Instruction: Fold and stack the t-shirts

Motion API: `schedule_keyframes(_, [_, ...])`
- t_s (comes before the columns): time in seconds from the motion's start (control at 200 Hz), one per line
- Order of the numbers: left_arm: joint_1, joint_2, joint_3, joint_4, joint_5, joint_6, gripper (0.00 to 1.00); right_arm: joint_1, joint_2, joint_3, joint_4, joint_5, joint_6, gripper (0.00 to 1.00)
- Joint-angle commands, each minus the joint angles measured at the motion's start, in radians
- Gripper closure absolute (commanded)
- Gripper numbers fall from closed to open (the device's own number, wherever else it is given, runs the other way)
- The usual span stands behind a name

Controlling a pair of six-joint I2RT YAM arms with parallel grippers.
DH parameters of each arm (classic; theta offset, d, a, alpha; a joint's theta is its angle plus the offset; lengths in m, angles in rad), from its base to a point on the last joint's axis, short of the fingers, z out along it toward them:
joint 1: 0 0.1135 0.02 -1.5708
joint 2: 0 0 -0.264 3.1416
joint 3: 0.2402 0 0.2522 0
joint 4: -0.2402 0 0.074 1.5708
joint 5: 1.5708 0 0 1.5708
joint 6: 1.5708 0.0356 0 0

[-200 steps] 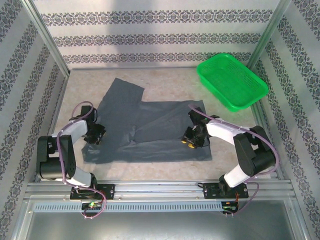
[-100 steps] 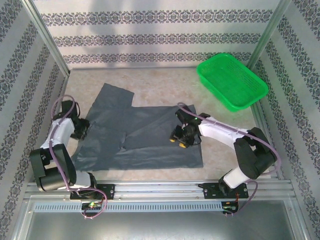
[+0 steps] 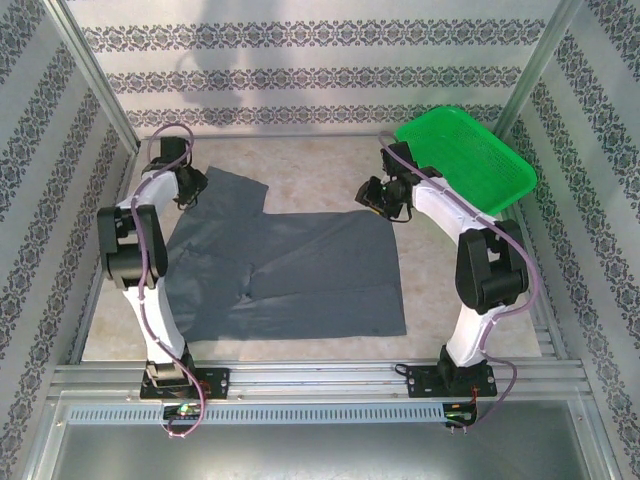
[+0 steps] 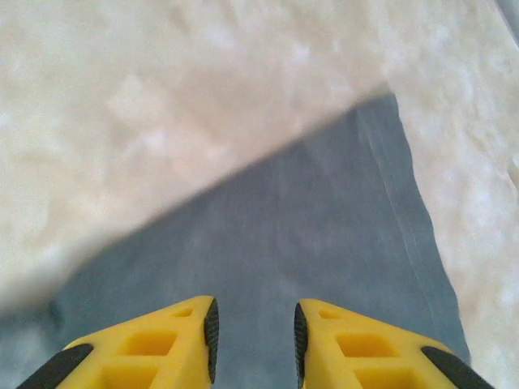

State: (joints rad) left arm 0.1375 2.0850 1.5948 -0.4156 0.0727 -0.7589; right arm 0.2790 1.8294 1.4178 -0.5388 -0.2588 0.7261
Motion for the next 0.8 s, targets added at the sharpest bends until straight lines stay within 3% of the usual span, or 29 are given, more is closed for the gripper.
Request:
schedule_keyframes(0.0, [0.001, 0.093, 0.115, 0.081, -0.075, 0.082, 0.69, 0.003, -0.016, 0.022, -0.007, -0.034, -0.039, 0.57])
schedule_keyframes(0.125, [0.001, 0.211, 0.237, 0.091, -0.112, 0.089, 0.67, 0.003, -0.07, -0.037, 0.008, -0.029, -0.02, 0.56])
schedule_keyframes(0.265, [-0.004, 0.335, 0.385, 0.054, -0.124, 0.069, 0.54, 0.002, -0.14, -0.113, 0.016, -0.028, -0.004, 0.56])
schedule_keyframes(0.425, [-0.018, 0.446, 0.531, -0.023, -0.099, 0.049, 0.47, -0.004, -0.201, -0.167, 0.013, -0.024, -0.003, 0.56])
schedule_keyframes(0.654, [-0.082, 0.595, 0.82, -0.345, -0.079, 0.096, 0.45, -0.02, -0.184, -0.146, 0.017, -0.041, -0.011, 0.55])
schedule_keyframes(0.794, [-0.116, 0.628, 0.879, -0.543, -0.15, 0.091, 0.46, -0.019, -0.153, -0.119, 0.026, -0.059, -0.011, 0.56])
